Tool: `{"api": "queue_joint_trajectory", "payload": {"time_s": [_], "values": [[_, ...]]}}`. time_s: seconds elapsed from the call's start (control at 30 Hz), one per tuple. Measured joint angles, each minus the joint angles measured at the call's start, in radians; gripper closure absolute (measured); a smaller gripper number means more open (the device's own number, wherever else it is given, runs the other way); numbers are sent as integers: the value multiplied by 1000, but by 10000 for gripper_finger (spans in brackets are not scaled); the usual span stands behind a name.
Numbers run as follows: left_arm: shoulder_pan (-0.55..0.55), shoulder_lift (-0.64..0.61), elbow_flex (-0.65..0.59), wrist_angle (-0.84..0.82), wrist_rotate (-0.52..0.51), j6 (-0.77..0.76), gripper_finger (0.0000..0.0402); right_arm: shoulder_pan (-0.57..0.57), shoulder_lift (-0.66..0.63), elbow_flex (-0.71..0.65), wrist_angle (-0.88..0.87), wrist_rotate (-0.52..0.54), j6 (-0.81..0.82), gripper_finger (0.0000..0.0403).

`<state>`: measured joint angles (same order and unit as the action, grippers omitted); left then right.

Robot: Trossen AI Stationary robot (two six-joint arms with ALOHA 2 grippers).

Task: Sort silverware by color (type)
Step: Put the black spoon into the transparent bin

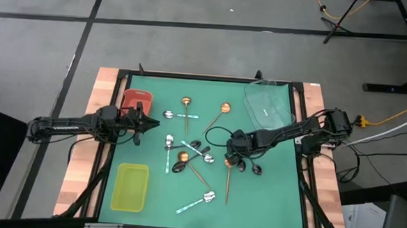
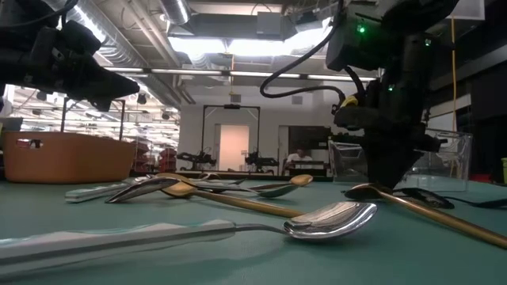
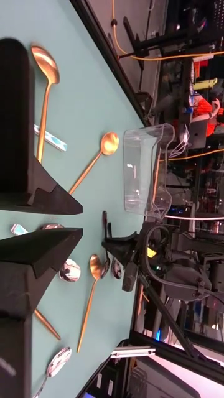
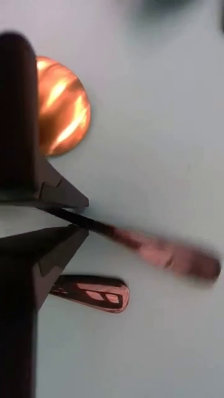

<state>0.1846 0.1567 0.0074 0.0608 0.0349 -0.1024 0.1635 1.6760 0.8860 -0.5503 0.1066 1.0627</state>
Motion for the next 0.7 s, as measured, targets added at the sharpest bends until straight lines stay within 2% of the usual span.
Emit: {"api": "queue_joint_trajectory", "payload": {"time_s": [0.13,0.7], "values": [[0,0,0,0,0,0,363,0,0,0,3,7,-26,397],[0,0,0,0,0,0,363,0,0,0,6,17,-49,401]]}}
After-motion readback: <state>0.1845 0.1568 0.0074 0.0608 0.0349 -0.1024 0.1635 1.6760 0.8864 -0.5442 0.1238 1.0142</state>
